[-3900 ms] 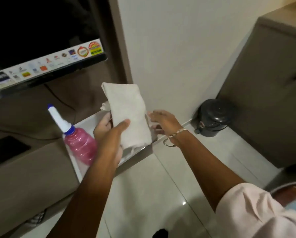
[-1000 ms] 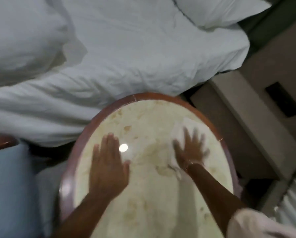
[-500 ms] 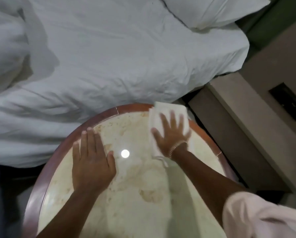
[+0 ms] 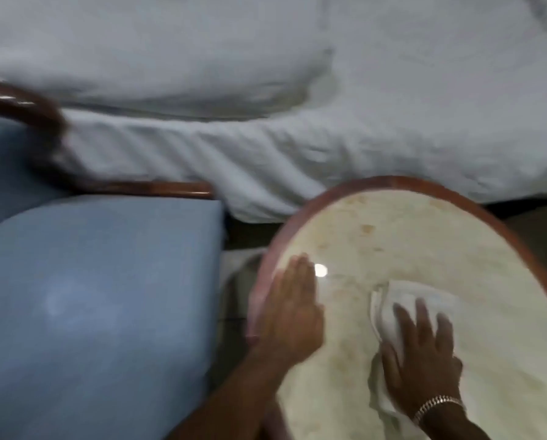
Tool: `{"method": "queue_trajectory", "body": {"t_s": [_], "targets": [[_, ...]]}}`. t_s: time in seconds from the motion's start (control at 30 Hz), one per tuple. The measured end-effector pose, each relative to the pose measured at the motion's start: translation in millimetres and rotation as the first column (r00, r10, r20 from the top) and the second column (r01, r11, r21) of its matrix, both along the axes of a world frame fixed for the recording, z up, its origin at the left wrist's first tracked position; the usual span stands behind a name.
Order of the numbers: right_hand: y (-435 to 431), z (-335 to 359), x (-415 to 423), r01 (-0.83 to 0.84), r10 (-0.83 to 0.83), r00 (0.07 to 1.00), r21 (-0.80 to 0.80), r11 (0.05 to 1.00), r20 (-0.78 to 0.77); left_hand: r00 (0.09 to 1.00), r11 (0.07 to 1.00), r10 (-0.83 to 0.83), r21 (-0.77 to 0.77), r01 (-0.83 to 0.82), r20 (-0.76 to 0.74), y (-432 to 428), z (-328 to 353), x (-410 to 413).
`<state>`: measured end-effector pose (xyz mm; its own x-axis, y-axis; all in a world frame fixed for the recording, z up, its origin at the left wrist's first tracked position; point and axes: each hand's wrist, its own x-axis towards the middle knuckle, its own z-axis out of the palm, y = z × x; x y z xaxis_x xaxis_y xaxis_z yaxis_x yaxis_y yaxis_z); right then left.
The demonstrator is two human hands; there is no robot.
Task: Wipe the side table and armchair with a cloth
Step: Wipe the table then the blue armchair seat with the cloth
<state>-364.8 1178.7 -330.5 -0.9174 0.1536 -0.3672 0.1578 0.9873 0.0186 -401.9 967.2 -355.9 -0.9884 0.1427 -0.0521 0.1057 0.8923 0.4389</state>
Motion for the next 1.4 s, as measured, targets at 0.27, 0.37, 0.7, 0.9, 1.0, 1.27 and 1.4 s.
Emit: {"method": "queue_trajectory", "body": {"t_s": [0.27,0.37,0.7,0.9,1.0,1.27,1.4], "targets": [[-252.4,43.0,-26.4,-0.601,0.656,0.751,-0.494,0.628,-0.08,0.763,0.753,0.646,-0.154,-0.64,-0.017,-240.1,117.6,92.5],[-362.5,37.4,-43.8,-0.657,0.746,0.645,-0.618,0.432,-0.164,0.693,0.63,0.706,-0.32,-0.708,-0.143,-323.1,152.8,145.4],[-398.5,-61.6,40.4,-0.907,0.911,0.393,-0.214,0.362,-0.125,0.456,0.341,0.886,-0.545,-0.766,-0.086,-369.2,188.5,257.1],[-476.8,-58.8,-28.3,-0.841,0.821,0.54,-0.161,0.516,-0.185,0.493,0.322,0.856,-0.584,-0.745,-0.157,-375.8,167.7,262.9],[-504.3,-61.1,-2.9,-0.889,0.866,0.455,-0.166,0.428,-0.207,0.484,0.316,0.862,-0.587,-0.745,-0.15,-378.1,166.1,263.0],[-478.5,-54.7,-12.8,-0.772,0.742,0.635,-0.192,0.606,-0.212,0.473,0.318,0.87,-0.573,-0.756,-0.14,-376.8,169.0,260.7],[-578.9,-52.5,22.2,-0.826,0.825,0.546,-0.255,0.502,-0.145,0.46,0.294,0.869,-0.555,-0.778,-0.185,-377.0,164.1,264.3]]}}
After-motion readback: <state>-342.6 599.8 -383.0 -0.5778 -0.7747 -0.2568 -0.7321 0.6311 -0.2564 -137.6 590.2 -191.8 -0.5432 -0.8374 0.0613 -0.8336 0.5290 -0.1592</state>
